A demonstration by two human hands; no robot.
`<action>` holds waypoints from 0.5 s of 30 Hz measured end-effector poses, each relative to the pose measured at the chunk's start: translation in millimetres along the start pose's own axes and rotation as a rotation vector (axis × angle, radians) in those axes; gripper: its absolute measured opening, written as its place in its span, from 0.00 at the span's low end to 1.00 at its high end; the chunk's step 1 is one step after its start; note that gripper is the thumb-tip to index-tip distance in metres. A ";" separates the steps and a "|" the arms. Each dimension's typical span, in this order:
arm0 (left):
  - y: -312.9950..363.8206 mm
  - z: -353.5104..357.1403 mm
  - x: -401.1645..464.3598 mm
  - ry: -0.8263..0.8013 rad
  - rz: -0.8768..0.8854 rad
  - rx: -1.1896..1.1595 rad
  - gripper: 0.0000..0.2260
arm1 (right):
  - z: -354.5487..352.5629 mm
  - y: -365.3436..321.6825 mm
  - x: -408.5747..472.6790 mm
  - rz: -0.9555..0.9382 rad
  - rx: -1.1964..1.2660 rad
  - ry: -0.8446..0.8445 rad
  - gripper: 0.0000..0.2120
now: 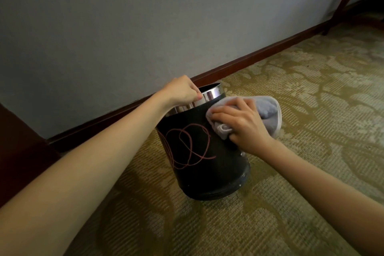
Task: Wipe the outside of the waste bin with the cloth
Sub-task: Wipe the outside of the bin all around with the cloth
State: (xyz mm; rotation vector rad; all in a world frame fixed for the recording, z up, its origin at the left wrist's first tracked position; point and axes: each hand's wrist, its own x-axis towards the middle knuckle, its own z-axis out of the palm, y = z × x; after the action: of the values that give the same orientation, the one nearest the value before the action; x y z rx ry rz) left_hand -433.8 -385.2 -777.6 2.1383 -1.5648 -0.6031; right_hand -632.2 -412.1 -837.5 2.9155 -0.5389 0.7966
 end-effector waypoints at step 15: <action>-8.3 -1.7 5.4 -0.007 -0.037 -0.065 0.08 | 21.6 -9.0 -53.4 -0.273 -0.048 -0.179 0.13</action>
State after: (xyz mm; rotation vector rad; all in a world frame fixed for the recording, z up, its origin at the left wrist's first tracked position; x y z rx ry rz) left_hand -424.9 -387.9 -781.5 2.1228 -1.4921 -0.6649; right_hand -661.7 -390.2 -882.8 2.9424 -0.1608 0.4860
